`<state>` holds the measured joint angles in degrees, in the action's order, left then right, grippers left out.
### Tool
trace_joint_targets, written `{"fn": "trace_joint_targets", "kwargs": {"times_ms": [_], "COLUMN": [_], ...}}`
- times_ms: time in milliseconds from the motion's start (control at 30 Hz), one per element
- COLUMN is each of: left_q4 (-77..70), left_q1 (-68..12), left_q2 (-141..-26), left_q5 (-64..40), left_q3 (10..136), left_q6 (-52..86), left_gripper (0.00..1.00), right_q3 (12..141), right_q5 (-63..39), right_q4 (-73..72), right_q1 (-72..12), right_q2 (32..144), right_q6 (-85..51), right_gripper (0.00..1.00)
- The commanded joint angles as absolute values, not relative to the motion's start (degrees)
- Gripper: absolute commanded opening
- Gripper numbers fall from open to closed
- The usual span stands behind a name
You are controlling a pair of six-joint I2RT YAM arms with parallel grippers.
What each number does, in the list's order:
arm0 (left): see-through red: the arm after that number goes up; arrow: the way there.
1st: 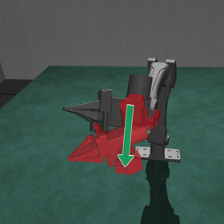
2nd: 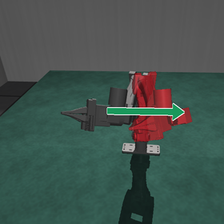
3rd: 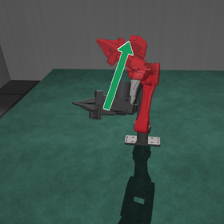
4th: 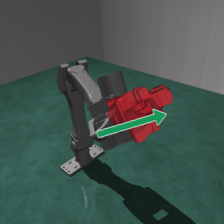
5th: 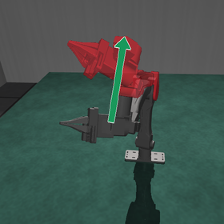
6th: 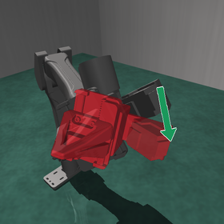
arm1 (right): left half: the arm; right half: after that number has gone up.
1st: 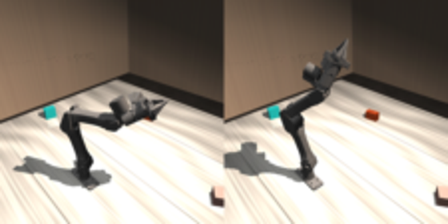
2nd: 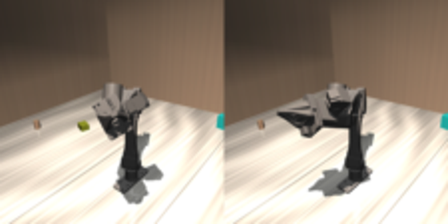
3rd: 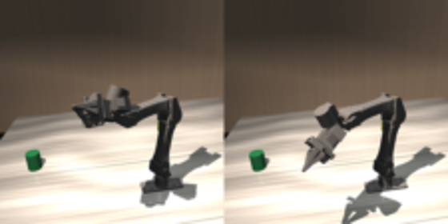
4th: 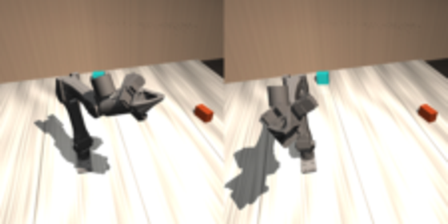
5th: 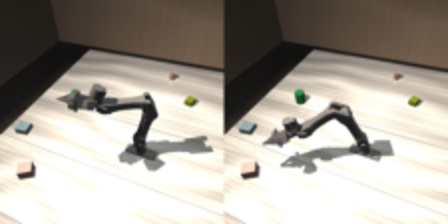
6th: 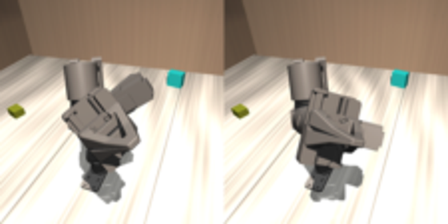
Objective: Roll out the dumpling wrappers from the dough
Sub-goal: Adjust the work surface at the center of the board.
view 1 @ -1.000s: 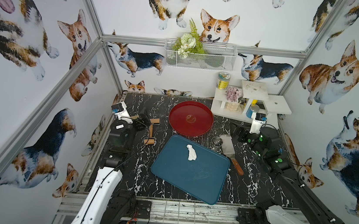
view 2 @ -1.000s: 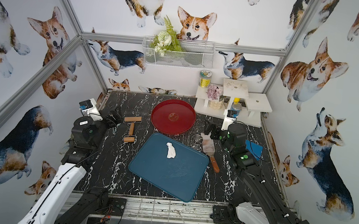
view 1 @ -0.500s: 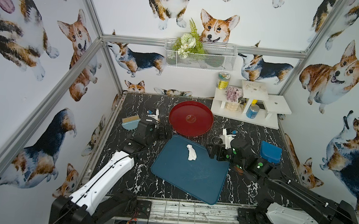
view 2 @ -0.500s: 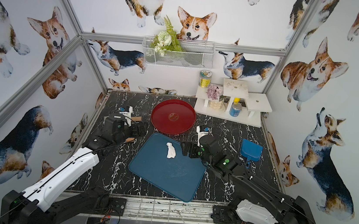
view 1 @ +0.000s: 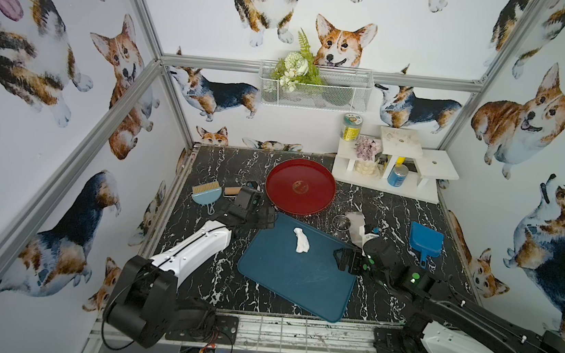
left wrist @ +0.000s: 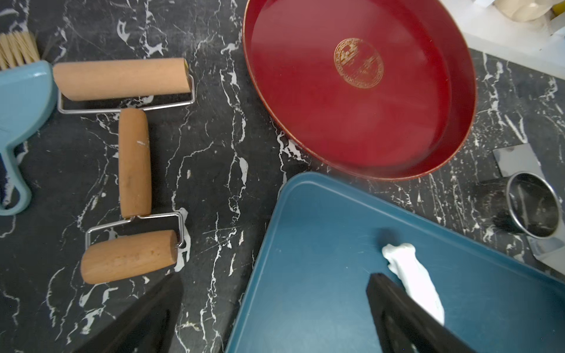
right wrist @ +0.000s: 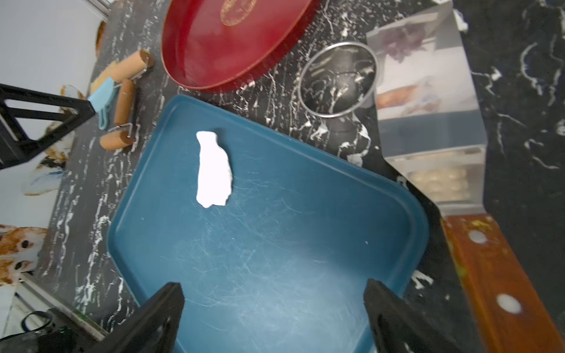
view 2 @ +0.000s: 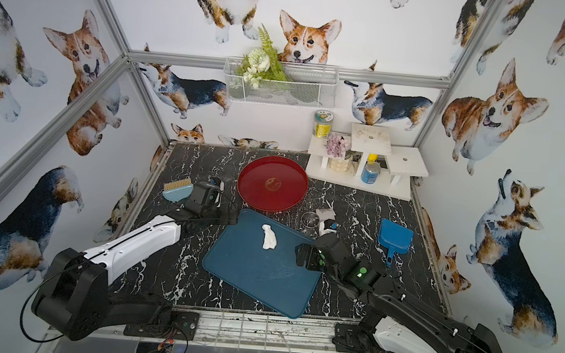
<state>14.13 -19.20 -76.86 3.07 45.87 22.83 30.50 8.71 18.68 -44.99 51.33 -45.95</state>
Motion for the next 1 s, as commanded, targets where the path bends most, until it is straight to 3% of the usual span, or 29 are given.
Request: {"fn": "trace_joint_targets", "kwargs": {"times_ms": [0,167,300,600,967], "left_q4": [13.2,12.5,12.4,12.0,11.8], "left_q1": [-18.3,-18.2,-18.2,-18.5,-22.5], "left_q2": [-78.2,-79.1,-79.9,-78.4,-77.8], "left_q5": [0.3,-0.7,-2.7,-4.2,-3.9], "left_q3": [45.0,43.7,42.3,36.2,33.9], "left_q6": [22.5,22.8,22.9,24.7,26.9], "left_gripper": [1.0,1.0,1.0,0.93,0.86], "right_q3": [29.2,28.0,27.2,25.0,23.5], "right_q5": [10.6,9.2,5.7,4.8,2.7], "right_q4": [21.5,22.2,21.2,21.5,20.6], "right_q1": [-45.1,-41.6,-36.8,-36.0,-35.9], "right_q2": [50.5,50.3,50.2,51.4,52.0], "right_q6": [-48.5,-46.7,-44.7,-45.0,-46.6], "right_gripper": [0.98,0.97,0.9,0.8,0.74]}}
